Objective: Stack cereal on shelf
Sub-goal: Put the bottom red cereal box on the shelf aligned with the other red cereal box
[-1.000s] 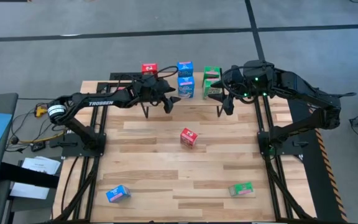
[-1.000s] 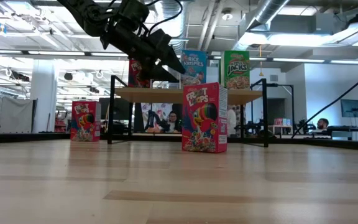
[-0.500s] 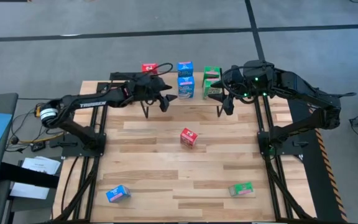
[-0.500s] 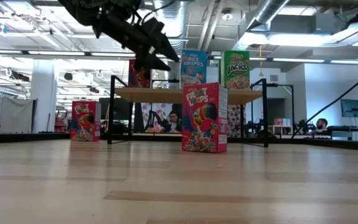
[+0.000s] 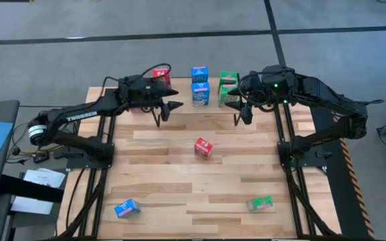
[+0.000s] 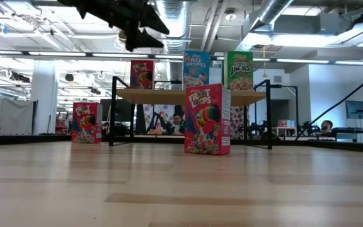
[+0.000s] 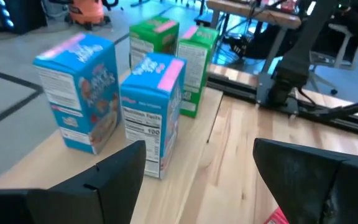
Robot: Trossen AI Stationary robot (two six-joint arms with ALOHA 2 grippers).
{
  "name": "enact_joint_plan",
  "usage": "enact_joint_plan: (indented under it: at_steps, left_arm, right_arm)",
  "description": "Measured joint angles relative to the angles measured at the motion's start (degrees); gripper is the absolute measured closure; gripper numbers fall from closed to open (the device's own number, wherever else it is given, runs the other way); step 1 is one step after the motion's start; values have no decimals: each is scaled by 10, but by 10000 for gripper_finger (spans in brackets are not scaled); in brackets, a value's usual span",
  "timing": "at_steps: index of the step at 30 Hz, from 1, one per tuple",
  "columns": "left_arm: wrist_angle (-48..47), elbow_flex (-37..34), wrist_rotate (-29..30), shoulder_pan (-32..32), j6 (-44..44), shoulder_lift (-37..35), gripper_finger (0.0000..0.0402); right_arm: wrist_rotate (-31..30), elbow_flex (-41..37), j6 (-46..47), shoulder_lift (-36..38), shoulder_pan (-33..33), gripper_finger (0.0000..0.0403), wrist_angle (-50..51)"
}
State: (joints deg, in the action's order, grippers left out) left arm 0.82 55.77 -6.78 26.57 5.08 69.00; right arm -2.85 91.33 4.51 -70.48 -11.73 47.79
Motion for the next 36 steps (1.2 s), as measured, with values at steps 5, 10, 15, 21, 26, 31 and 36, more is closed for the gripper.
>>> enact_joint_plan:
  at_steps: [5, 10, 15, 21, 26, 31, 36]
  left_arm:
    - [-28, 0, -10, 0, 2, -46, 116]
    - [-70, 0, -34, 0, 13, -85, 116]
    - [-94, 0, -92, 0, 27, -92, 116]
    - [-130, 27, -155, -1, 18, -84, 103]
    - [-247, 113, -98, 0, -49, -65, 72]
    - [-317, 175, -92, -11, -64, -40, 46]
    - [-300, 179, -110, -47, -95, -21, 44]
  right_arm:
    - [0, 0, 7, 0, 0, 163, 0]
    - [0, 0, 43, 0, 0, 163, 0]
    - [0, 0, 45, 0, 0, 163, 0]
    - [1, 0, 45, 0, 0, 163, 0]
    - [1, 0, 45, 0, 5, 163, 0]
    - [1, 0, 42, 0, 18, 163, -2]
    - [1, 0, 41, 0, 24, 163, -2]
